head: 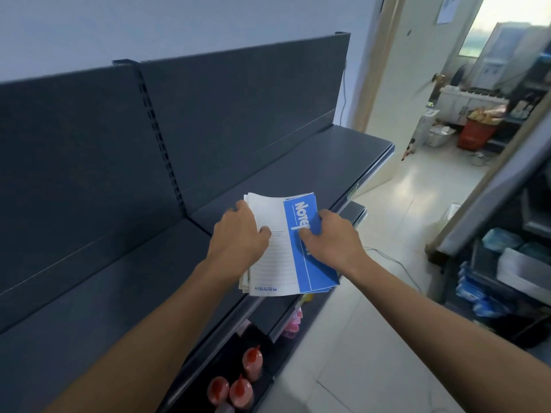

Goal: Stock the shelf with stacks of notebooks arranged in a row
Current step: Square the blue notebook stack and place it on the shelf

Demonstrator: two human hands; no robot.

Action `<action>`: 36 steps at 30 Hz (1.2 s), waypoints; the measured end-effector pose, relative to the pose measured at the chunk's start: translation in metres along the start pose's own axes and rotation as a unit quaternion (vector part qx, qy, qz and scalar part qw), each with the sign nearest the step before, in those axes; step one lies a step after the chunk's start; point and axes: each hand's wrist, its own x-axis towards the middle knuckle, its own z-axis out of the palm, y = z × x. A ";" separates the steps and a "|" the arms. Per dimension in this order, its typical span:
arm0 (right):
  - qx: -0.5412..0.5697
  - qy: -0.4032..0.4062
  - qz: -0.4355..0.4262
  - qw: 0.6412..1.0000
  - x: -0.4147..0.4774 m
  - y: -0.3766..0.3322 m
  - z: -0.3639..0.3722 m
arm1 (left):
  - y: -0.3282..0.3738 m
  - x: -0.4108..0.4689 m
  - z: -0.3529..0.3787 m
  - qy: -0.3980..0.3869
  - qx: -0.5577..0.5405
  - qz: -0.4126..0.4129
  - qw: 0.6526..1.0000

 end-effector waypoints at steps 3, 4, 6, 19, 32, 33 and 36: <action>0.013 -0.012 -0.007 1.000 0.030 0.020 -0.005 | 0.019 0.019 0.016 0.006 0.007 -0.015 1.000; 0.013 -0.017 -0.013 1.000 0.040 0.027 -0.008 | 0.025 0.023 0.021 0.009 0.009 -0.019 1.000; 0.013 -0.034 -0.032 0.999 0.057 0.040 -0.015 | 0.037 0.029 0.031 0.012 0.005 -0.034 0.999; 0.027 -0.152 -0.182 0.971 0.144 0.055 -0.027 | 0.078 0.045 0.045 0.082 -0.039 -0.237 0.967; -0.020 -0.232 -0.237 0.943 0.215 0.005 0.057 | 0.009 0.091 0.070 0.112 -0.067 -0.339 0.932; -0.030 -0.238 -0.236 0.942 0.217 0.003 0.061 | 0.006 0.093 0.073 0.112 -0.068 -0.347 0.929; -0.054 -0.254 -0.238 0.936 0.226 -0.003 0.075 | -0.005 0.102 0.083 0.117 -0.069 -0.362 0.922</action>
